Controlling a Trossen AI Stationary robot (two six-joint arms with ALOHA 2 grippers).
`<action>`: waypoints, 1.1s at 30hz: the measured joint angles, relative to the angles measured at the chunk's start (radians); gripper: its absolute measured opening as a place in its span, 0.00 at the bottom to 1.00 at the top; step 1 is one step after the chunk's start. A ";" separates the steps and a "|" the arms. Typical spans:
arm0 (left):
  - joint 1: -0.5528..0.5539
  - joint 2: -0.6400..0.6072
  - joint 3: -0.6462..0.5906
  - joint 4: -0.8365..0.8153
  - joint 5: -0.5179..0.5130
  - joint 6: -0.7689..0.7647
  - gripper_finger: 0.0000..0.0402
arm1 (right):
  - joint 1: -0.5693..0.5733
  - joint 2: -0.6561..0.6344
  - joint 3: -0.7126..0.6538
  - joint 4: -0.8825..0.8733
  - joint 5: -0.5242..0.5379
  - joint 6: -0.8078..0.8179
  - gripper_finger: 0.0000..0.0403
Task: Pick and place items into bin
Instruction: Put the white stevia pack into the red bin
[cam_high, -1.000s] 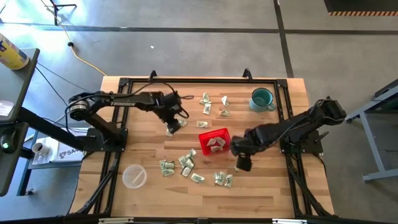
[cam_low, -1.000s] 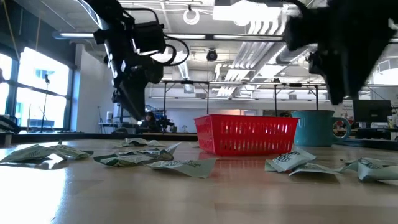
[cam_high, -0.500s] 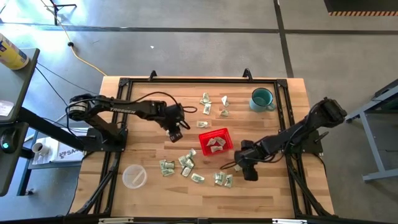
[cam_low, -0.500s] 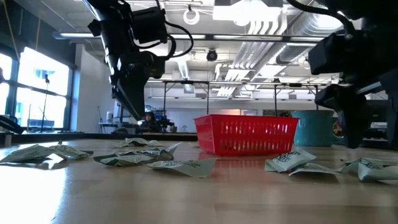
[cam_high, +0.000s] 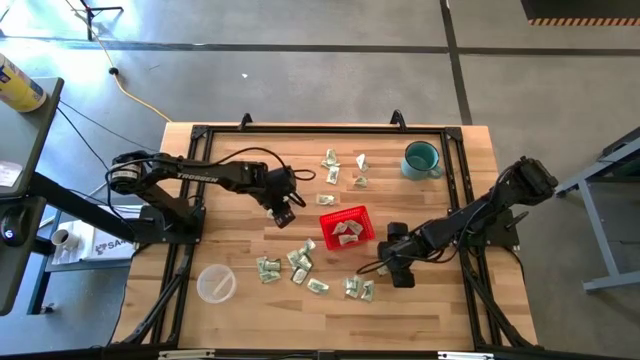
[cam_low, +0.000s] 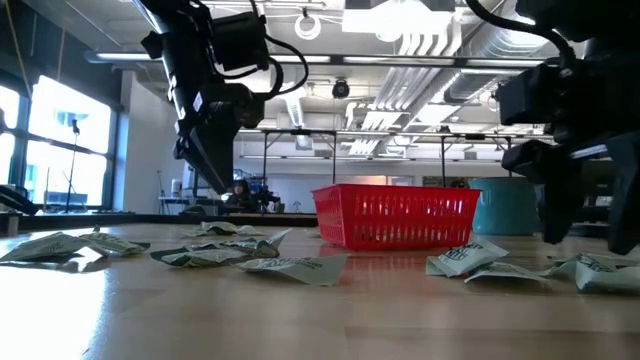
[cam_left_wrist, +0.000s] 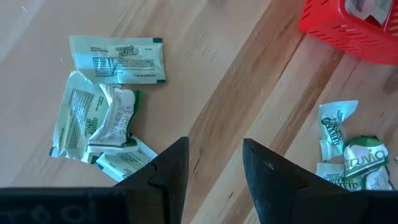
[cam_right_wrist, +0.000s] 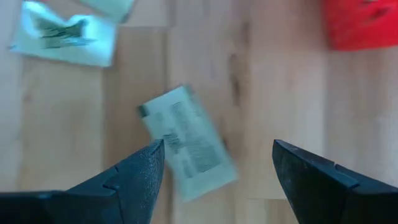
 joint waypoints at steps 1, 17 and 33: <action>0.000 0.000 0.000 0.001 0.000 -0.002 0.46 | 0.000 0.000 -0.007 0.008 -0.018 -0.002 0.72; 0.000 0.000 0.000 0.002 -0.001 -0.018 0.46 | 0.009 0.032 -0.034 0.014 0.053 0.098 0.70; 0.000 0.000 0.000 0.001 -0.002 -0.018 0.46 | 0.039 0.088 -0.033 0.039 0.070 0.149 0.09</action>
